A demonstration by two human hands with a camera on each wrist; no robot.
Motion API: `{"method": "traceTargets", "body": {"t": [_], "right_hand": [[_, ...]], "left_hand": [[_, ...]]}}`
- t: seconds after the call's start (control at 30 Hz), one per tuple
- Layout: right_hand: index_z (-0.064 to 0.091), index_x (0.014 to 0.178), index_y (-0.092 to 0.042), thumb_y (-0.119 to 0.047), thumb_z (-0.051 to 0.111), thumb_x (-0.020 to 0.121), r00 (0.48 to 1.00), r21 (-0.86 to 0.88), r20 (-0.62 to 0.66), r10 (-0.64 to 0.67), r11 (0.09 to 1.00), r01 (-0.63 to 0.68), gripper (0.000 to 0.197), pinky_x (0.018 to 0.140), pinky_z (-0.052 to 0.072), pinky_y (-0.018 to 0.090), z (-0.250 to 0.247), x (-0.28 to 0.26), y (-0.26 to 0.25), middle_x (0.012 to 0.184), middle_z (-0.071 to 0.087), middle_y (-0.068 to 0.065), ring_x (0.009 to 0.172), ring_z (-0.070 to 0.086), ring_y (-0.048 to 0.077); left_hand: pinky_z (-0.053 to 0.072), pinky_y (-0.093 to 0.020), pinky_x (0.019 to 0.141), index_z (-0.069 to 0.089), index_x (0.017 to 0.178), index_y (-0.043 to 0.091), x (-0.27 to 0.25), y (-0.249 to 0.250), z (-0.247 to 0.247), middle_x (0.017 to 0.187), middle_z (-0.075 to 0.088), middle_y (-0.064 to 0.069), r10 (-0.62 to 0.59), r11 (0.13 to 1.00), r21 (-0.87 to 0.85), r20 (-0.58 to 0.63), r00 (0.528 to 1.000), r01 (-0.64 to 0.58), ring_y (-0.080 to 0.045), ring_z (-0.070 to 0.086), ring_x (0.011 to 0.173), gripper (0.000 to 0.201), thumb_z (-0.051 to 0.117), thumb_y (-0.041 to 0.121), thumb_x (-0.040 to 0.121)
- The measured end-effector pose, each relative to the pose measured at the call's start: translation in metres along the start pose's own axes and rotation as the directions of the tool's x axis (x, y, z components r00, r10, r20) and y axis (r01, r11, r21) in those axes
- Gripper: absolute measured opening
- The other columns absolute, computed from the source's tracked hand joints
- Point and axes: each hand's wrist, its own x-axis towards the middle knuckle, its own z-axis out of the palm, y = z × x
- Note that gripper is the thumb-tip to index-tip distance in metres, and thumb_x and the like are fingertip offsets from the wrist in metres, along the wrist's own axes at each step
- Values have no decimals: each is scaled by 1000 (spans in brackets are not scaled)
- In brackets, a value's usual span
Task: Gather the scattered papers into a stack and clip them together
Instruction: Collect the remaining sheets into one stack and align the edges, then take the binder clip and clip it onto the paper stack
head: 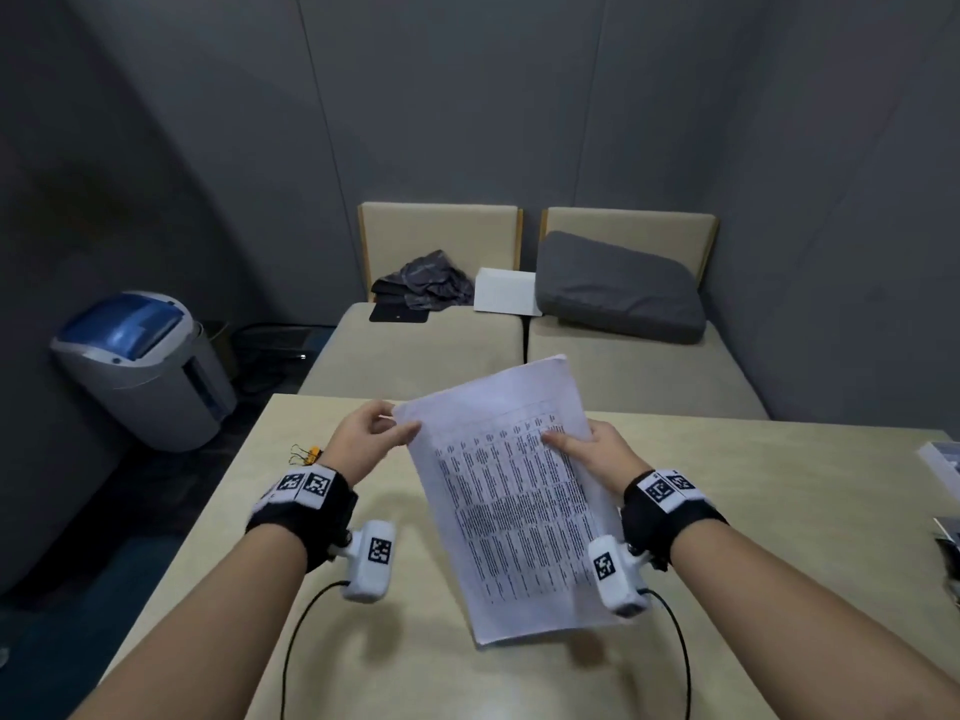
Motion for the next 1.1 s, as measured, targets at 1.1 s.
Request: {"method": "traceTargets", "body": {"t": [1.1], "right_hand": [[56,124,-11,-7,66,87,925,29,-143,352,936,-352,39,97,44,35,37,82,104,121,64,7,106,60,23]], "left_hand": [[53,-33,77,55,108,13,70,-112,86,104,67,-6,-332,936,137,30,943,325,-24,64,88,21,61,21,89]]}}
